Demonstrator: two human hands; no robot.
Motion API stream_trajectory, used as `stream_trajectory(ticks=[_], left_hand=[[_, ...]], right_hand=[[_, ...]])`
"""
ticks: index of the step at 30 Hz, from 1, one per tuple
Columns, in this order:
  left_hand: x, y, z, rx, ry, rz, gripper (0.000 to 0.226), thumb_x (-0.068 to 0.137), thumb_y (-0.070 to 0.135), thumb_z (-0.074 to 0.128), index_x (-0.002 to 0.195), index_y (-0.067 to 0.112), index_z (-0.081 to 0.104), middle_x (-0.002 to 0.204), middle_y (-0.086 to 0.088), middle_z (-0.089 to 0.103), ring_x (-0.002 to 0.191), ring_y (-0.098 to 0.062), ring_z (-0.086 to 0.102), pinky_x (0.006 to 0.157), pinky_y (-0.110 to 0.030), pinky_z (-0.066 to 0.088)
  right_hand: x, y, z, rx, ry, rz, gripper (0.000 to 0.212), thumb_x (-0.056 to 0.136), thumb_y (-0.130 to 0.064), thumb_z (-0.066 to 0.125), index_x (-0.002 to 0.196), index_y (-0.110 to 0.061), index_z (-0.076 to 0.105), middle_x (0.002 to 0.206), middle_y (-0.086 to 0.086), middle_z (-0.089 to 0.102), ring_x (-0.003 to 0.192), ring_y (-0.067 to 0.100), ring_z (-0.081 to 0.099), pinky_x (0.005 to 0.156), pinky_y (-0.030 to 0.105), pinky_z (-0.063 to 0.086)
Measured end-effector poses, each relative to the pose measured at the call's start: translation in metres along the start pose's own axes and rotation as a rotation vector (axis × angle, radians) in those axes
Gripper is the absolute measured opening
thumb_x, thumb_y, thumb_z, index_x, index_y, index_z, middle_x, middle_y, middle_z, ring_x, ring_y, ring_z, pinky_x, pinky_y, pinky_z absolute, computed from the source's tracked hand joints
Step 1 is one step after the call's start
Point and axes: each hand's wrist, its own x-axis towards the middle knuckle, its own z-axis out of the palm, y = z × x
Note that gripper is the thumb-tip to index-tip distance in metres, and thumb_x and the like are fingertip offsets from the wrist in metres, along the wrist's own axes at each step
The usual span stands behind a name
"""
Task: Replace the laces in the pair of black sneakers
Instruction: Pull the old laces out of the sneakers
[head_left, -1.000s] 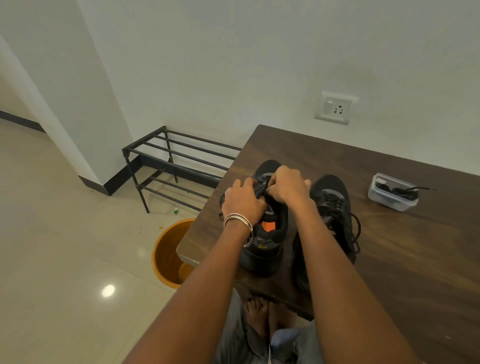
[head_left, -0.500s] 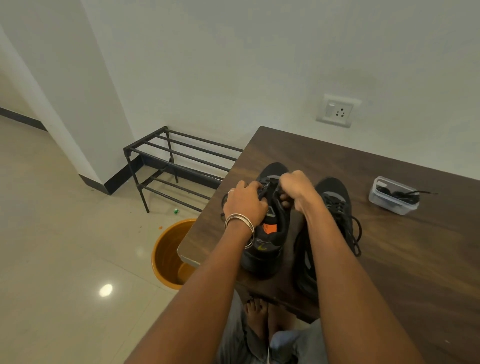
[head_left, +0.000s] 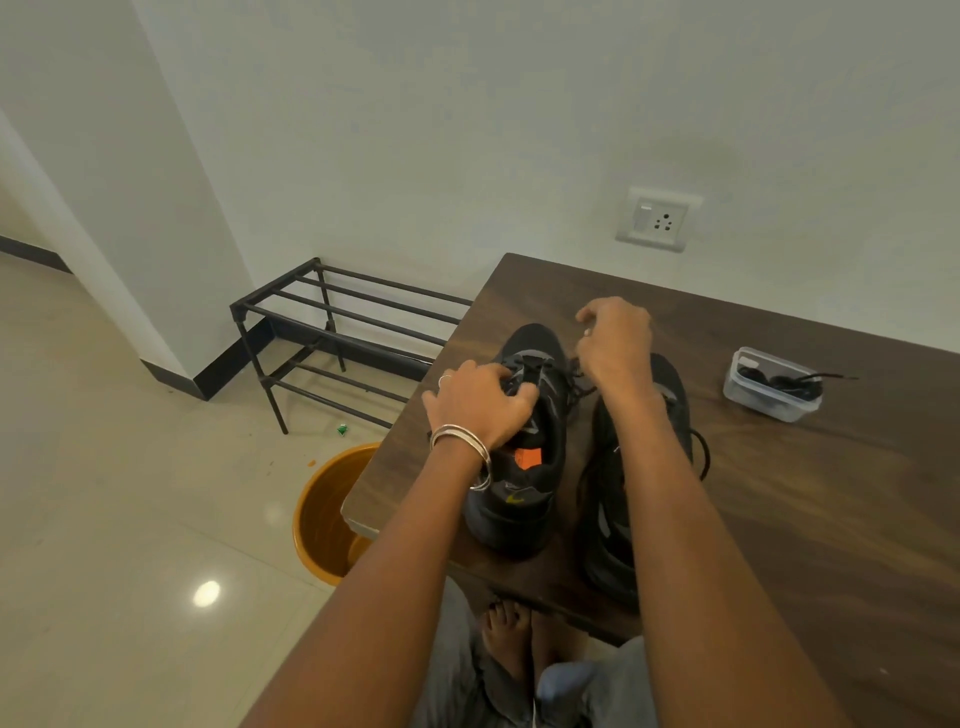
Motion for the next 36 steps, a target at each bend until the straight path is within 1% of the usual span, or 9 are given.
stream_trajectory(ticks=[3,5,9,17,20,24,28,32,36], left_hand=[[0.007,0.001,-0.003,-0.136,0.169,0.026,0.035,0.087,0.046,0.042,0.102,0.034,0.071,0.094,0.007,0.067,0.095,-0.018,0.059,0.090,-0.047,0.046],[0.016,0.003,-0.001,-0.202,0.240,0.033,0.030,0.091,0.038,0.046,0.104,0.029,0.071,0.091,0.004,0.068,0.088,-0.016,0.061,0.083,-0.044,0.051],[0.036,0.004,0.007,-0.267,0.103,0.113,0.020,0.093,0.029,0.059,0.108,0.024,0.071,0.102,0.001,0.067,0.085,-0.010,0.060,0.078,-0.025,0.050],[0.046,0.016,0.009,-0.008,-0.051,0.181,0.020,0.090,0.026,0.065,0.107,0.019,0.073,0.110,-0.005,0.060,0.099,-0.023,0.059,0.080,-0.031,0.045],[0.043,0.023,0.012,0.133,-0.028,0.218,0.020,0.091,0.023,0.061,0.106,0.015,0.072,0.108,-0.008,0.057,0.099,-0.030,0.058,0.081,-0.038,0.049],[0.044,0.020,0.015,0.211,-0.009,0.280,0.024,0.095,0.028,0.051,0.105,0.013,0.066,0.105,-0.008,0.056,0.095,-0.032,0.058,0.076,-0.039,0.045],[0.043,0.012,0.018,0.116,0.079,0.204,0.029,0.100,0.030,0.042,0.106,0.010,0.062,0.104,-0.006,0.059,0.092,-0.027,0.060,0.074,-0.034,0.039],[0.042,0.003,0.022,-0.226,0.153,-0.116,0.024,0.097,0.027,0.050,0.094,0.007,0.063,0.099,-0.008,0.063,0.086,-0.020,0.057,0.072,-0.029,0.036],[0.043,0.001,0.022,-0.384,0.207,-0.146,0.018,0.094,0.025,0.056,0.097,0.012,0.069,0.097,-0.006,0.066,0.081,-0.012,0.055,0.074,-0.026,0.045]], right_hand=[[0.000,-0.002,-0.003,0.032,-0.003,-0.006,0.015,0.091,-0.003,0.063,0.099,-0.012,0.072,0.110,0.011,0.068,0.105,0.026,0.065,0.090,0.036,0.054],[-0.006,-0.005,-0.006,0.158,-0.193,0.078,0.002,0.090,-0.012,0.069,0.090,-0.014,0.072,0.105,0.008,0.068,0.096,0.022,0.066,0.079,0.030,0.054],[-0.020,-0.012,-0.007,0.090,-0.619,0.161,0.024,0.090,-0.027,0.069,0.107,-0.012,0.063,0.102,0.010,0.064,0.088,0.025,0.066,0.065,0.035,0.061],[-0.029,-0.007,-0.006,0.183,-0.662,0.259,0.037,0.093,-0.031,0.060,0.117,-0.007,0.045,0.112,0.013,0.058,0.089,0.031,0.067,0.071,0.049,0.062],[-0.031,-0.008,-0.003,0.092,-0.658,0.195,0.021,0.096,-0.028,0.054,0.099,-0.008,0.049,0.106,0.014,0.058,0.088,0.032,0.066,0.075,0.047,0.061],[-0.034,-0.001,0.009,0.044,-0.718,0.224,0.016,0.094,-0.017,0.052,0.103,-0.004,0.052,0.113,0.020,0.059,0.078,0.035,0.069,0.054,0.038,0.061],[-0.033,0.001,0.010,0.096,-0.731,0.234,0.014,0.095,-0.016,0.049,0.098,-0.003,0.054,0.110,0.022,0.061,0.083,0.039,0.070,0.059,0.041,0.062],[-0.034,0.000,0.010,0.102,-0.714,0.242,0.017,0.095,-0.017,0.048,0.097,-0.002,0.056,0.114,0.023,0.060,0.086,0.040,0.069,0.064,0.044,0.062],[-0.037,0.002,0.014,0.148,-0.689,0.307,0.024,0.094,-0.017,0.046,0.105,0.002,0.056,0.116,0.022,0.058,0.076,0.036,0.065,0.051,0.034,0.057]])
